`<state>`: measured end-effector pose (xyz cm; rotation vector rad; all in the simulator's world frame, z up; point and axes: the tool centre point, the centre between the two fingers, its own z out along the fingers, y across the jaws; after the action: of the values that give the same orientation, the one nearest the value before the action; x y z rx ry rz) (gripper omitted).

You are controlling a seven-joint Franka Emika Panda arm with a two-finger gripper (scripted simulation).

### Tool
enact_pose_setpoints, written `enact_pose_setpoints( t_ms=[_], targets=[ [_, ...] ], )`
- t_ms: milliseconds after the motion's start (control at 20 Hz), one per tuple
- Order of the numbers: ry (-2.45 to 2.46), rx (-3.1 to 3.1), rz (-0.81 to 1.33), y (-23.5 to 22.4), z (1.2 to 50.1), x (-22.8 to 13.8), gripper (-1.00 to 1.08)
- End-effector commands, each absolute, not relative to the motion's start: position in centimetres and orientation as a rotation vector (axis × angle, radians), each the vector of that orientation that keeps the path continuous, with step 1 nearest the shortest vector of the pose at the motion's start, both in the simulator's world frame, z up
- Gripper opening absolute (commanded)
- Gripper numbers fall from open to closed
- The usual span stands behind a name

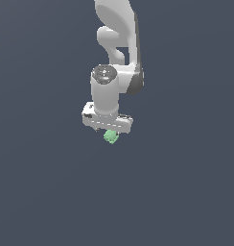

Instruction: Pick up the object and move it to a goal position.

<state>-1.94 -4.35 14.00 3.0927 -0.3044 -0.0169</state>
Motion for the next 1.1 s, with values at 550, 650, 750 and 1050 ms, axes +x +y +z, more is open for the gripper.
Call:
enact_pose_setpoints(
  t_ms=[550,650,750,1050],
  targets=[
    [-0.786,3.037,-0.003,-3.2,10.0,-5.4,1.0],
    [-0.829,3.027,-0.002,-3.1,9.6,-5.8,1.0],
    [-0.862,3.019,-0.001,-3.1,9.4,-6.0,1.0],
    [-0.905,3.008,0.0,-3.0,9.1,-6.4,1.0]
  ],
)
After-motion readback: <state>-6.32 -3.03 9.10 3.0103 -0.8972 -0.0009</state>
